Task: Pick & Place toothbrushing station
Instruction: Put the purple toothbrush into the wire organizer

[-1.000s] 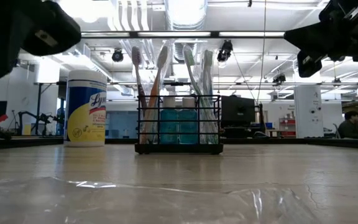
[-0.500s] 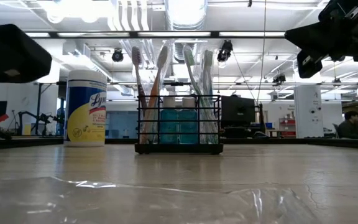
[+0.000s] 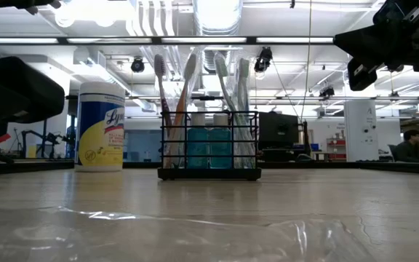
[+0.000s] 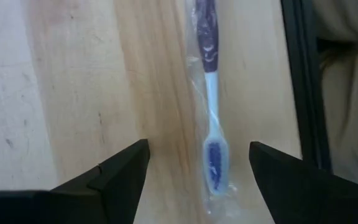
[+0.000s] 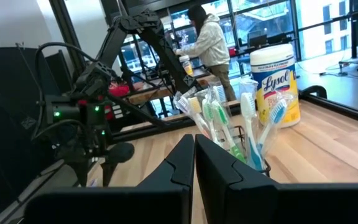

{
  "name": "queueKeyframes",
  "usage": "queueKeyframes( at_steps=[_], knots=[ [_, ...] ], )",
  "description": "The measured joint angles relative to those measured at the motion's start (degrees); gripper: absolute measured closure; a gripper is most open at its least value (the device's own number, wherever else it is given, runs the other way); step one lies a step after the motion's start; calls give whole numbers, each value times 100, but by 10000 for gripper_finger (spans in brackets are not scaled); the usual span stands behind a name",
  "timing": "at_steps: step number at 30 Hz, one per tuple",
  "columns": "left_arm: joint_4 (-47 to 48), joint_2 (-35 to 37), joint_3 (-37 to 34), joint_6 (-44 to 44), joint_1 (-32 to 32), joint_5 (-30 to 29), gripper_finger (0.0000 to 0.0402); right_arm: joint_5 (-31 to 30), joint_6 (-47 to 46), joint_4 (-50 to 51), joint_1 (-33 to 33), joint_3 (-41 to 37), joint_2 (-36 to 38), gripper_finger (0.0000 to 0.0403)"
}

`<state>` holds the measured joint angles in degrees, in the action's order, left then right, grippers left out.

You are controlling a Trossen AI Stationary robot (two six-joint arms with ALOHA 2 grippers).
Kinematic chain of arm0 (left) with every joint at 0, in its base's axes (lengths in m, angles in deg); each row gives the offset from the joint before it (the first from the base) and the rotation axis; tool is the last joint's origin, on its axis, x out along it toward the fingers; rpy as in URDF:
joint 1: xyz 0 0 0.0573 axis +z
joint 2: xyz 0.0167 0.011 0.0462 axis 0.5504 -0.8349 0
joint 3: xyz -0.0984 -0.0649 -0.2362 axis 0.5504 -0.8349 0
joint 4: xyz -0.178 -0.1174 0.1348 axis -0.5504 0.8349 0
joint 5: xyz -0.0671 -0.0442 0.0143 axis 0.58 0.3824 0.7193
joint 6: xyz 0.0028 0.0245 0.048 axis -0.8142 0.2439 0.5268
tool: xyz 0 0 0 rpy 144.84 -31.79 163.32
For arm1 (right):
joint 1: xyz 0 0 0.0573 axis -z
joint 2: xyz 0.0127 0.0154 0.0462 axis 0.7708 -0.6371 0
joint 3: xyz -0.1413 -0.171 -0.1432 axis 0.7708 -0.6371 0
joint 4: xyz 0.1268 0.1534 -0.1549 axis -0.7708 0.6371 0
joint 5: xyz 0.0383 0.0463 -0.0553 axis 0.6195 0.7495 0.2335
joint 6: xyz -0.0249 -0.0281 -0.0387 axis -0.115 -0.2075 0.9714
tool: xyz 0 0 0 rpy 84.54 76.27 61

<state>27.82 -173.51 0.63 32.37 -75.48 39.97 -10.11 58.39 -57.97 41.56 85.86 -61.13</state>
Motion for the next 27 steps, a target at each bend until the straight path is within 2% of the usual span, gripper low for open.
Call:
queueKeyframes(
  at_steps=[3, 7, 20, 23, 27],
  knots=[
    [168, -11, 12, 79, -4, -242, 130, 0, -2, -2, 0, 0, 0, 390],
    [397, -7, 0, 139, 30, -601, 171, 0, -2, -2, 0, 0, 0, 390],
    [459, 141, -28, 1227, 153, -733, 379, 2, 74, -13, 0, 2, 0, 390],
    [611, 330, -31, 1357, 190, -788, 387, 2, 129, -10, 0, 59, 0, 390],
    [1176, 681, 57, 1392, 203, -1149, 363, 20, 288, 115, -5, 317, 0, 390]
  ],
)
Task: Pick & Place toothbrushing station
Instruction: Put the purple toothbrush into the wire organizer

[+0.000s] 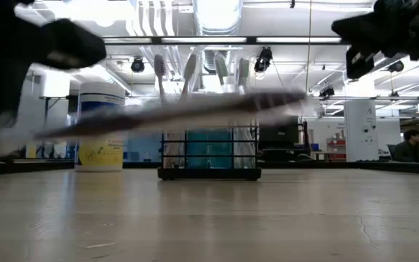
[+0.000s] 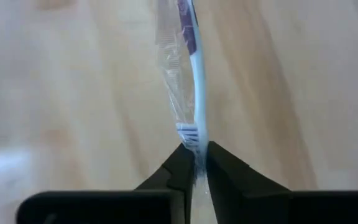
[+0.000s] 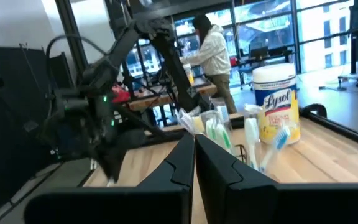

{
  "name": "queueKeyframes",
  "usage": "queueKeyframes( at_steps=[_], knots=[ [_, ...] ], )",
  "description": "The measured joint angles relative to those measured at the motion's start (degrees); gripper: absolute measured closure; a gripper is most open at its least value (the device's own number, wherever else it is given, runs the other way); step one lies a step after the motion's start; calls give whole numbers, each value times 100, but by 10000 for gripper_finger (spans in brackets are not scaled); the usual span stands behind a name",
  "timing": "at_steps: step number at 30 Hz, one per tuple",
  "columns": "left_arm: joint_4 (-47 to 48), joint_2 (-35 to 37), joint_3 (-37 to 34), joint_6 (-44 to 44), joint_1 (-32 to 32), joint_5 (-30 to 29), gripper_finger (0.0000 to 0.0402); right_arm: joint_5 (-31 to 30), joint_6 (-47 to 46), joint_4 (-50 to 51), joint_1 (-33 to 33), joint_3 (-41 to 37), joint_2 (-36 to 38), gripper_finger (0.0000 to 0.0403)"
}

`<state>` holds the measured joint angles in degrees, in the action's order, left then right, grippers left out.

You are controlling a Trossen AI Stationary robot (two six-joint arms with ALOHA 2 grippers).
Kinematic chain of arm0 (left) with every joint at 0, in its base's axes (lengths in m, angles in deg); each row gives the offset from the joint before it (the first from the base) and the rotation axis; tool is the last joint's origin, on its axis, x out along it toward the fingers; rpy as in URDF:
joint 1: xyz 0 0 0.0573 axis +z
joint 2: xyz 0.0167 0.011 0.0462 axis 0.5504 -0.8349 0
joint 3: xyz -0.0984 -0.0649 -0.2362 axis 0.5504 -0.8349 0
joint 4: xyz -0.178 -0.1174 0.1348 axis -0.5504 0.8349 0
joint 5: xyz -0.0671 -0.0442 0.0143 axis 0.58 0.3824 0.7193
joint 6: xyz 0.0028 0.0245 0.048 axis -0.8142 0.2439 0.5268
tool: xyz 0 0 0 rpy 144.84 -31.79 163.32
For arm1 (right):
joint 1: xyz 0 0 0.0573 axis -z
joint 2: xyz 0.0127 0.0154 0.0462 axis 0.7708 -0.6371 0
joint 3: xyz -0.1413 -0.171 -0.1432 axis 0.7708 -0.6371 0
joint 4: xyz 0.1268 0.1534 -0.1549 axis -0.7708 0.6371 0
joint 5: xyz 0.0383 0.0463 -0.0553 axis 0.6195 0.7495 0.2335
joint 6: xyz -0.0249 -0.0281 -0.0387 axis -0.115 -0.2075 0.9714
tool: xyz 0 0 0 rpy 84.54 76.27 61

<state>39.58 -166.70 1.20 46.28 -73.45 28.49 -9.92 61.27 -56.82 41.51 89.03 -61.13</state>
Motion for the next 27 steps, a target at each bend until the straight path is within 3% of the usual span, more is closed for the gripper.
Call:
queueKeyframes(
  at_steps=[5, 11, 16, 22, 27],
  knots=[
    [995, 465, 420, -1, -2, -679, 365, 118, 227, 1315, -168, 919, -312, 390],
    [2029, 808, 971, 143, 65, -1336, 384, 146, 269, 2964, -502, 2604, -1585, 374],
    [2865, 787, 1368, 218, 226, -1623, 377, 152, 263, 4582, -710, 4288, -3118, 305],
    [3287, 748, 1497, 527, 318, -1834, 377, 151, 572, 5841, -773, 6291, -4899, 202],
    [3607, 746, 1438, 602, 321, -1958, 377, 154, 973, 6726, -773, 7723, -6028, 142]
  ],
)
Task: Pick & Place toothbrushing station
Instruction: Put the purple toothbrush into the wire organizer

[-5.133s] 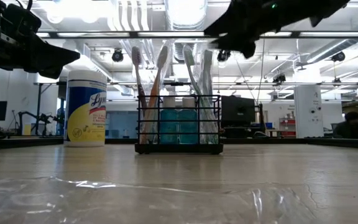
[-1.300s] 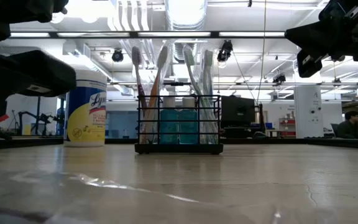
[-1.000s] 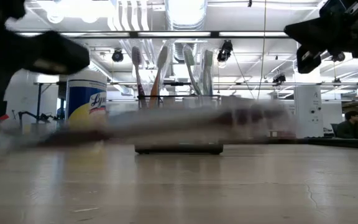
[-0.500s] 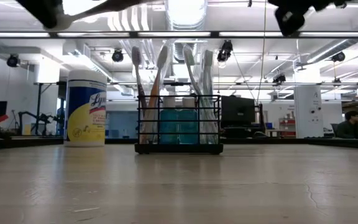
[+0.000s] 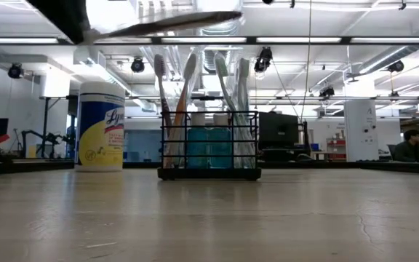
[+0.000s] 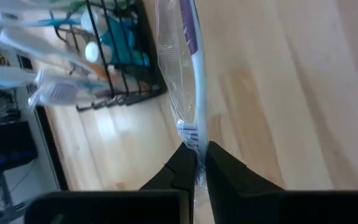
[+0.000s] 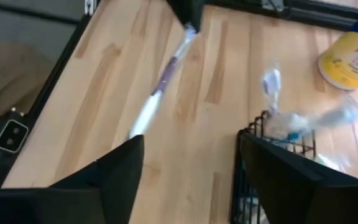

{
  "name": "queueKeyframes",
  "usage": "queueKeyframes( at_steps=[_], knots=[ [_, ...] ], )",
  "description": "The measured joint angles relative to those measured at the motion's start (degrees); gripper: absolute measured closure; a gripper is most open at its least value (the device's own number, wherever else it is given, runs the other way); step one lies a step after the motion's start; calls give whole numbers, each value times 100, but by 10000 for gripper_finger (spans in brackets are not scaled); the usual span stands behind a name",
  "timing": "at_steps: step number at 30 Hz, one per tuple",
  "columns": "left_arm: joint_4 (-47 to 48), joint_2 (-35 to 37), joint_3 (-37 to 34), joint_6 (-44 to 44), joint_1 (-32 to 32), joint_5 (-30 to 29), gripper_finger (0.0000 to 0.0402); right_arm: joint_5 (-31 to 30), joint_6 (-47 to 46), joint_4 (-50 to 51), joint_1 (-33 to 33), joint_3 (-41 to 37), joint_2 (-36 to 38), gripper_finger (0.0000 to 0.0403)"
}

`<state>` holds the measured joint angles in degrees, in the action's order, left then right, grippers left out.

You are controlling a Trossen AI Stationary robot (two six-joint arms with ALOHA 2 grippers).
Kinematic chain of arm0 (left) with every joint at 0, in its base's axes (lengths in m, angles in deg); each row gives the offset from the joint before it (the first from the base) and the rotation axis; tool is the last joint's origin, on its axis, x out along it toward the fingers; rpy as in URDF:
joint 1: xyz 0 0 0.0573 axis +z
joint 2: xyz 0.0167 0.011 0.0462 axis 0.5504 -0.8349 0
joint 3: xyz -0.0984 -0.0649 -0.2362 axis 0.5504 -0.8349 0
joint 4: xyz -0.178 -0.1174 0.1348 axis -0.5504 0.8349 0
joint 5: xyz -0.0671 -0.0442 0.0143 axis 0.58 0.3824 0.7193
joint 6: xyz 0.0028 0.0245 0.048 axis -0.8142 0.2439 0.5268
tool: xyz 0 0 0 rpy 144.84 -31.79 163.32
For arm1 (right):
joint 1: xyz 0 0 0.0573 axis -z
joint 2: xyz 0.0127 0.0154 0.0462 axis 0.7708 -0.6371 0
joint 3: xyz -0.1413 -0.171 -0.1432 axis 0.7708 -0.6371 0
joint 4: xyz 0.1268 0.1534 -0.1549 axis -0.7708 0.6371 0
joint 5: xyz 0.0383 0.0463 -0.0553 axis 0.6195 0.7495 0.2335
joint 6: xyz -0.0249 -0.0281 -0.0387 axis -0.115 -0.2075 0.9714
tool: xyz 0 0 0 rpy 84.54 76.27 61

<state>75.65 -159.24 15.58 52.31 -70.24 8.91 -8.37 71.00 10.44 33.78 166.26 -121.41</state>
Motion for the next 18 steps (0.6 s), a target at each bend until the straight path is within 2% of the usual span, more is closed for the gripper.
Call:
queueKeyframes(
  at_steps=[7, 13, 18],
  knots=[
    [356, 0, 4, -96, 4, -239, 378, 141, 110, 797, -50, 1373, -1103, 105],
    [385, 0, 6, -222, 2, -651, 378, 85, 84, 873, -74, 1814, -1807, 101],
    [387, 0, 6, -227, 2, -686, 377, -231, 17, 982, -63, 2042, -2119, 102]
  ],
)
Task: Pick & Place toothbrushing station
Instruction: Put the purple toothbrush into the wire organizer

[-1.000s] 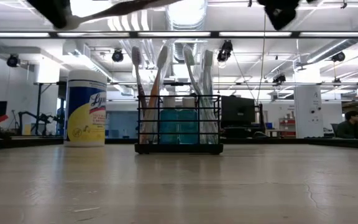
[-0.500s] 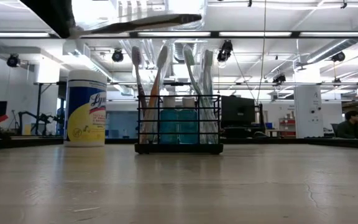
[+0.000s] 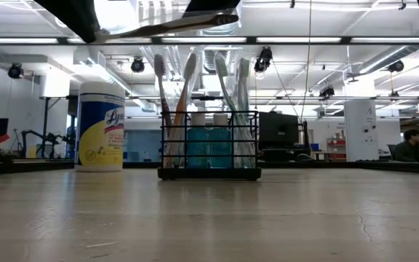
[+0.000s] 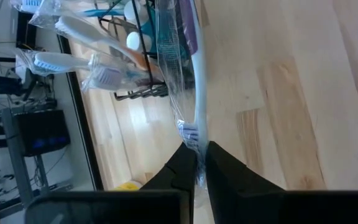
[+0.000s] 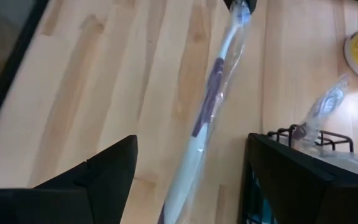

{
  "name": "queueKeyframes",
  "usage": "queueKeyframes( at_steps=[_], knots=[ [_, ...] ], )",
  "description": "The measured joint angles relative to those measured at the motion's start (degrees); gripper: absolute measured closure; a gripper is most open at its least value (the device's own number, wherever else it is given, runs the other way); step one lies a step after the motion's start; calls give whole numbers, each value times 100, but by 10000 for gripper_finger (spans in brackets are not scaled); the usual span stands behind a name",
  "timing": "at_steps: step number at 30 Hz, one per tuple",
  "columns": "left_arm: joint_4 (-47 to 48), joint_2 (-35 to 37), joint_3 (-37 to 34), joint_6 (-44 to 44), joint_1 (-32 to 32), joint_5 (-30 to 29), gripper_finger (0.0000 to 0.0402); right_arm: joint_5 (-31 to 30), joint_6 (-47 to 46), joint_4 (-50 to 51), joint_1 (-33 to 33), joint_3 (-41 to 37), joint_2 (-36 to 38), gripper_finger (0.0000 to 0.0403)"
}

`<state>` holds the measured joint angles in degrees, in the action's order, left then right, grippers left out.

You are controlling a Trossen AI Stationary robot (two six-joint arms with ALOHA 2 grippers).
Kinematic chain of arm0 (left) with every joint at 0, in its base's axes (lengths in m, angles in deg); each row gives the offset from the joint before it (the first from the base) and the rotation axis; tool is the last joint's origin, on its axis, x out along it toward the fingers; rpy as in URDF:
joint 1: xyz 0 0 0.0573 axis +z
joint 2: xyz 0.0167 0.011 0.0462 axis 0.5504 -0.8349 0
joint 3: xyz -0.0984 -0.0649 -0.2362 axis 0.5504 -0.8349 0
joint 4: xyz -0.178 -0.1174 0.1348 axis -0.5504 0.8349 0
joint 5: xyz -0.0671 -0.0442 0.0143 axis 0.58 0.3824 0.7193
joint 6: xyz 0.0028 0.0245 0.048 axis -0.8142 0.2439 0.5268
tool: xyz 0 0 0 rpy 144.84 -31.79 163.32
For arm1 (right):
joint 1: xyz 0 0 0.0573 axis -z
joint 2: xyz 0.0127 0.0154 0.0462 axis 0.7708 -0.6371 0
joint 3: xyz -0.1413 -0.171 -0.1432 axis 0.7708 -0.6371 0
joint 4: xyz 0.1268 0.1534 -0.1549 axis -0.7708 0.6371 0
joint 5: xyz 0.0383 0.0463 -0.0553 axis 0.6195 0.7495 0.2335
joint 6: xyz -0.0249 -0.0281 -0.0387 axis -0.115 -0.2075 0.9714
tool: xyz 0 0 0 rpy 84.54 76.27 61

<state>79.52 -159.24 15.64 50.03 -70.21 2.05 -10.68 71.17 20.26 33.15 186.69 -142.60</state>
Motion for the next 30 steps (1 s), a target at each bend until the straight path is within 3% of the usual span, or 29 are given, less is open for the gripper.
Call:
queueKeyframes(
  at_steps=[5, 13, 24, 30],
  knots=[
    [-19, -2, 47, 41, 0, -1, 377, -94, -90, 307, 4, 254, -257, 126],
    [-106, -4, 298, 73, -7, 17, 376, -98, -187, 704, 24, 626, -469, 202],
    [-207, -4, 280, 81, 1, 100, 376, -19, -150, 820, 44, 721, -431, 375],
    [-211, -4, 284, 70, 0, 76, 371, 20, -139, 865, 48, 713, -434, 378]
  ],
)
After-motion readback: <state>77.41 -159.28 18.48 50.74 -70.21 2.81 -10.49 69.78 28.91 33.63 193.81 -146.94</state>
